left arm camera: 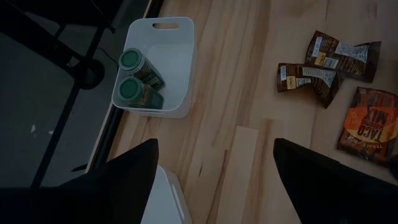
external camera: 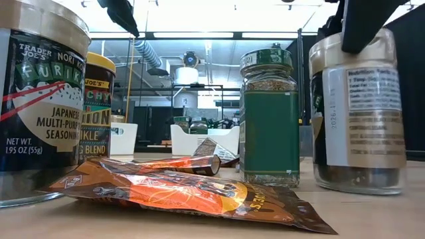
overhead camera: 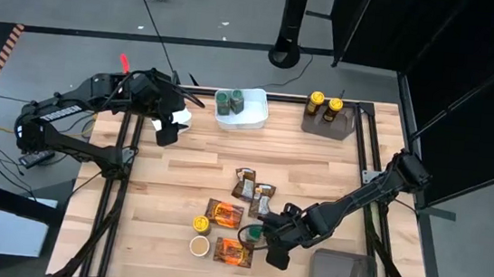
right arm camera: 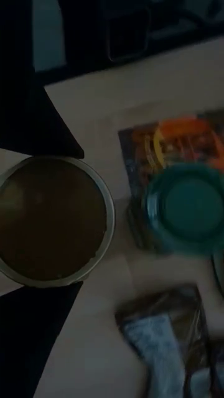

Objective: Sort spices by type
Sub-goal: Put the right gold seasoning bottle into the left white bin

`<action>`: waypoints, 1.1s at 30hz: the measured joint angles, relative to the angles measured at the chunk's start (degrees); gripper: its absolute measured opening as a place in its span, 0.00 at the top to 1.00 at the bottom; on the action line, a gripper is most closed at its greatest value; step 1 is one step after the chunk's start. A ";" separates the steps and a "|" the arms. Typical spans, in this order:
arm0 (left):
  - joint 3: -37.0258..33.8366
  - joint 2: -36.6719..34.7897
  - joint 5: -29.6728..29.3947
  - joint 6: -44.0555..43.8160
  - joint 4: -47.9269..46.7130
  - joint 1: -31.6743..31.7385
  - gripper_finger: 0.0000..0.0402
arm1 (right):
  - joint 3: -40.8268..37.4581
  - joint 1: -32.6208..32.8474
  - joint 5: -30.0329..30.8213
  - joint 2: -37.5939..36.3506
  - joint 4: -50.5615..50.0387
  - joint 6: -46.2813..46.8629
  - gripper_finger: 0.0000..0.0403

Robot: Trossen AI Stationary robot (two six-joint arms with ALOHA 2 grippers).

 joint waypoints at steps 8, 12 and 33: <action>0.00 0.00 0.00 0.00 -0.01 0.01 0.19 | 1.15 -2.07 2.40 0.00 -5.39 3.50 0.28; 0.00 0.00 -0.02 0.04 0.00 0.00 0.19 | 3.77 -4.56 2.78 0.29 -11.61 0.19 0.28; 0.00 -0.65 0.64 1.55 4.58 0.00 0.19 | 22.99 -25.00 6.02 0.26 -19.84 -30.01 0.28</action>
